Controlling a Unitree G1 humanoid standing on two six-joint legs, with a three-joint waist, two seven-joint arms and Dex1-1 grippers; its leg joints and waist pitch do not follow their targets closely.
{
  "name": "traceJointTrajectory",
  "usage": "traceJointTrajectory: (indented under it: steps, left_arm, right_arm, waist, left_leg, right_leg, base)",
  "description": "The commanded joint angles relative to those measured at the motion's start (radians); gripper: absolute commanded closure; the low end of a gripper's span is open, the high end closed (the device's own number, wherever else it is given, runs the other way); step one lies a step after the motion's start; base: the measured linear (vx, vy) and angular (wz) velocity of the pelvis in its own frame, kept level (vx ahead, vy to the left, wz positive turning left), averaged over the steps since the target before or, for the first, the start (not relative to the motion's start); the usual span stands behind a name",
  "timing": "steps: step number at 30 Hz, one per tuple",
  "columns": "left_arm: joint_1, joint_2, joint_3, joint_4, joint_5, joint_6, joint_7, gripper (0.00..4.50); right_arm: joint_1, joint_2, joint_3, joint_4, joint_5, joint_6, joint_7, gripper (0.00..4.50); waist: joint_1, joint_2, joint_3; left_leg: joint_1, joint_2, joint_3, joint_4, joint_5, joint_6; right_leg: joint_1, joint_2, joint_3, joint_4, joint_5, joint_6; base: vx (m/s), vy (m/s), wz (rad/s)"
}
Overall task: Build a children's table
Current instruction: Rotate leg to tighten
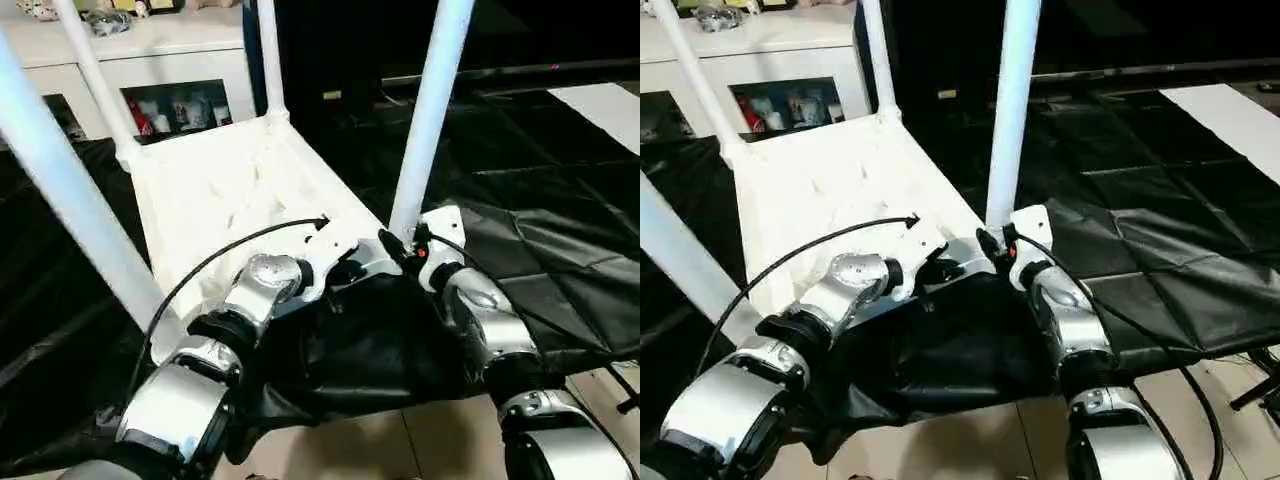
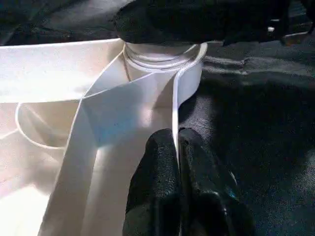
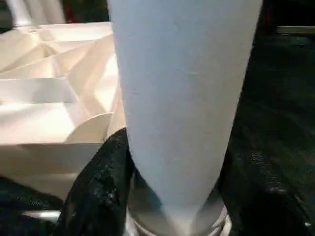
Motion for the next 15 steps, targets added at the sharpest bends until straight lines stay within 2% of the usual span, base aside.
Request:
traceJointTrajectory:
  steps: [1, 2, 3, 4, 5, 9, 12, 15]
  left_arm:
    - [-0.013, -0.025, -0.006, -0.018, -0.01, -0.035, -0.028, 4.5]
    - [-0.01, -0.019, -0.007, -0.021, -0.012, -0.039, -0.043, 4.5]
    - [-0.004, -0.007, -0.009, -0.028, -0.017, -0.046, -0.075, 4.5]
    - [0.003, 0.008, -0.01, -0.037, -0.024, -0.051, -0.117, 4.5]
    - [0.011, 0.023, -0.011, -0.048, -0.033, -0.056, -0.161, 4.5]
    - [0.039, 0.066, -0.027, -0.086, -0.052, -0.07, -0.31, 4.5]
    - [0.054, 0.098, -0.04, -0.107, -0.06, -0.075, -0.41, 4.5]
    - [0.061, 0.114, -0.038, -0.122, -0.067, -0.075, -0.464, 4.5]
  right_arm:
    - [0.028, 0.049, 0.131, -0.021, 0.0, 0.013, 0.195, 1.66]
    - [0.032, 0.036, 0.135, -0.03, 0.002, 0.012, 0.22, 1.51]
    - [0.039, 0.012, 0.142, -0.05, 0.007, 0.011, 0.274, 1.51]
    - [0.05, -0.022, 0.149, -0.079, 0.021, 0.018, 0.351, 1.51]
    - [0.061, -0.054, 0.156, -0.106, 0.032, 0.024, 0.417, 1.51]
    - [0.079, -0.125, 0.157, -0.153, 0.079, 0.047, 0.58, 1.51]
    - [0.086, -0.181, 0.162, -0.174, 0.088, 0.069, 0.672, 1.51]
    - [0.089, -0.213, 0.163, -0.188, 0.09, 0.079, 0.72, 1.51]
  waist:
    - [0.008, -0.017, -0.053]
    - [0.008, -0.021, -0.053]
    - [0.018, -0.02, -0.056]
    - [0.018, -0.02, -0.056]
    - [0.028, -0.025, -0.057]
    - [0.045, -0.027, -0.062]
    - [0.051, -0.028, -0.062]
    - [0.062, -0.027, -0.062]
  left_leg:
    - [0.021, 0.052, -0.04, -0.084, -0.477, 0.031]
    - [0.02, 0.052, -0.039, -0.083, -0.464, 0.037]
    - [0.02, 0.053, -0.034, -0.08, -0.42, 0.054]
    - [0.02, 0.053, -0.034, -0.08, -0.42, 0.054]
    - [0.012, 0.056, -0.032, -0.076, -0.368, 0.081]
    - [0.01, 0.058, -0.027, -0.065, -0.288, 0.122]
    - [0.009, 0.059, -0.027, -0.064, -0.264, 0.129]
    - [0.013, 0.062, -0.027, -0.064, -0.265, 0.115]
  right_leg:
    - [0.027, -0.042, 0.025, -0.077, -0.387, -0.197]
    - [0.029, -0.041, 0.024, -0.078, -0.384, -0.2]
    - [0.033, -0.04, 0.025, -0.073, -0.356, -0.207]
    - [0.033, -0.04, 0.025, -0.073, -0.356, -0.207]
    - [0.04, -0.04, 0.024, -0.066, -0.314, -0.22]
    - [0.04, -0.043, 0.025, -0.052, -0.239, -0.256]
    - [0.04, -0.041, 0.026, -0.047, -0.225, -0.263]
    - [0.036, -0.041, 0.027, -0.047, -0.246, -0.263]
  base:
    - [0.0, 0.0, 0.0]
    - [0.0, 0.0, 0.0]
    - [0.0, 0.0, 0.0]
    - [0.0, 0.0, 0.0]
    - [0.0, 0.0, 0.0]
    - [0.0, 0.0, 0.0]
    - [0.0, 0.0, 0.0]
    - [0.0, 0.0, 0.0]
